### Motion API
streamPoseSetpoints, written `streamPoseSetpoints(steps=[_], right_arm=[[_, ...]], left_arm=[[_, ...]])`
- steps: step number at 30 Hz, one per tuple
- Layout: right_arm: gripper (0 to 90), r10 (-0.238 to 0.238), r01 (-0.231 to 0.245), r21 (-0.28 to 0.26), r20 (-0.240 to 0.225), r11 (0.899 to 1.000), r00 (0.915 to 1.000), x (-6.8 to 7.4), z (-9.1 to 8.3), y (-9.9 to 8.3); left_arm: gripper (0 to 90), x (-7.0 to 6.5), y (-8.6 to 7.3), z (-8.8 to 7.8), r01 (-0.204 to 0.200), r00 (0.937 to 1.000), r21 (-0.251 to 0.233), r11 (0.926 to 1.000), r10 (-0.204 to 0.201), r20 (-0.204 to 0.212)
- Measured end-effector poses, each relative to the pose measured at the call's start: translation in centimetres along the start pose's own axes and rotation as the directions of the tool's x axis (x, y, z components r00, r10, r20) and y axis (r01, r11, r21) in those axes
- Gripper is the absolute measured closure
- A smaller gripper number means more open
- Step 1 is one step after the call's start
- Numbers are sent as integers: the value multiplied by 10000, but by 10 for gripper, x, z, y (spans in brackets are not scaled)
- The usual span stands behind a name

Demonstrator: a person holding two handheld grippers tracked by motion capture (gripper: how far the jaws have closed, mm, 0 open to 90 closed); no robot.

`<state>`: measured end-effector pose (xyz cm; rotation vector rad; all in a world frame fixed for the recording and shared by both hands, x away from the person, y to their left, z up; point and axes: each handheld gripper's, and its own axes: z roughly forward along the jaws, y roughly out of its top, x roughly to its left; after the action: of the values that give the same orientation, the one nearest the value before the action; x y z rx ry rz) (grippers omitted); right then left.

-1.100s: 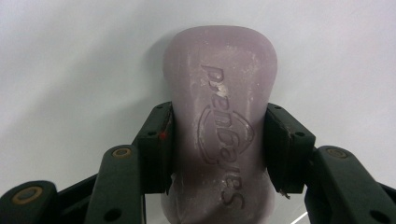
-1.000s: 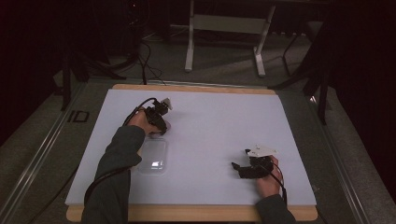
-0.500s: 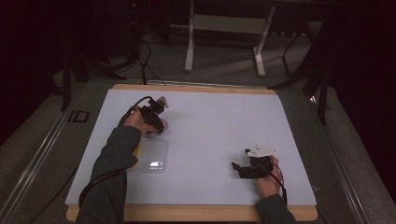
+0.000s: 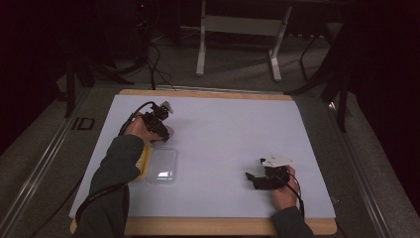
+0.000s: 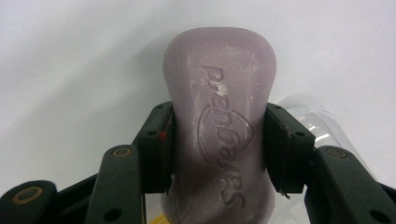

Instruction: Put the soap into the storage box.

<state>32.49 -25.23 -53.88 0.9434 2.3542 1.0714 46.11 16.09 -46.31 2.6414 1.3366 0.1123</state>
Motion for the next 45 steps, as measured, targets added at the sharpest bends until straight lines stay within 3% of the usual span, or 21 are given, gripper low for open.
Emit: streamPoseSetpoints(steps=[11,17,27,45], right_arm=[[185,13,-13,-22,-1,10000,10000,0,0,0],[185,12,-12,-23,0,10000,10000,0,0,0],[185,20,-20,-30,7,10000,10000,0,0,0],[185,58,-58,-43,0,10000,10000,0,-1,0]], left_arm=[[494,-2,-6,-13,-36,9999,-233,9997,33,-104],[495,0,-11,-20,205,9998,-439,9988,-206,-15],[494,3,-18,-23,396,9992,-360,9986,-400,-85],[494,6,-46,-36,708,9974,-675,9952,-712,-49]])
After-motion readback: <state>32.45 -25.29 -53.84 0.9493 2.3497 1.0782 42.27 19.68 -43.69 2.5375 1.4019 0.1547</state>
